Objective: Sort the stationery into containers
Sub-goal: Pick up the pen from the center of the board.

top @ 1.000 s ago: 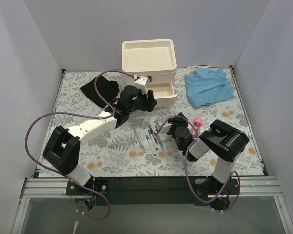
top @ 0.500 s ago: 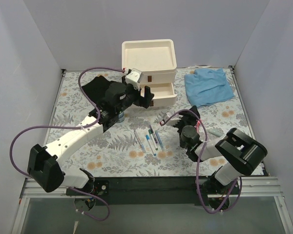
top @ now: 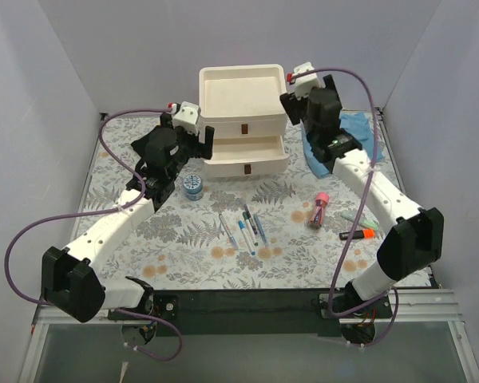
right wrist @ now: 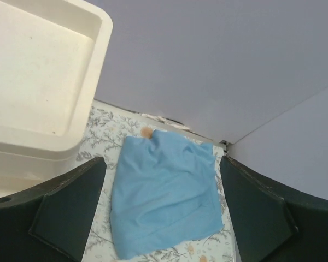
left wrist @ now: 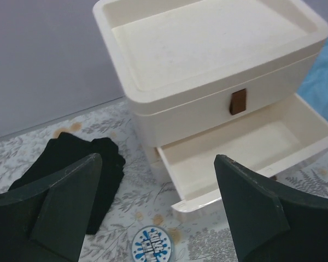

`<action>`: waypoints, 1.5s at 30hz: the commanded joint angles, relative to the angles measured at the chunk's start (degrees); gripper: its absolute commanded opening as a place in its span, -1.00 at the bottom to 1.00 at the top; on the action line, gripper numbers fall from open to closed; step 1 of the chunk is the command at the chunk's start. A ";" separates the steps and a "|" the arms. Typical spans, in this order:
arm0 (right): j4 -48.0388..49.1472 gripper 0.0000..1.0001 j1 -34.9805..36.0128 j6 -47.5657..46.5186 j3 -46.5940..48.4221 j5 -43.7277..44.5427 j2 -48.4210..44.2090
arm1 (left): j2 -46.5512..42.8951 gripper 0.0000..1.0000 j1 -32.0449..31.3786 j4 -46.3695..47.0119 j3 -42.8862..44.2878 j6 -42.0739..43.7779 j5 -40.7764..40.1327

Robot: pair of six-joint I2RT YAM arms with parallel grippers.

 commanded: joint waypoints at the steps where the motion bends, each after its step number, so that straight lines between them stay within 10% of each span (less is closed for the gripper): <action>1: -34.84 0.93 -10.03 13.75 6.55 -27.43 -0.70 | -5.35 0.70 3.41 -0.41 -3.02 -0.25 -2.86; 7: -46.20 0.70 -19.97 16.93 -3.09 -43.87 -6.32 | -8.52 0.71 5.44 1.27 -7.41 2.74 -4.71; 20: -57.63 0.19 -31.31 -28.83 -16.29 -48.64 -10.28 | -8.08 0.71 6.14 0.57 -9.62 1.78 1.00; 28: -54.91 0.20 -34.39 -49.85 -22.19 -46.62 -10.02 | -5.71 0.72 6.14 -0.93 -8.12 1.86 2.23; 45: -53.24 0.32 -37.74 -57.60 -18.68 -43.98 5.10 | -1.05 0.71 6.49 -1.54 -6.28 3.36 2.23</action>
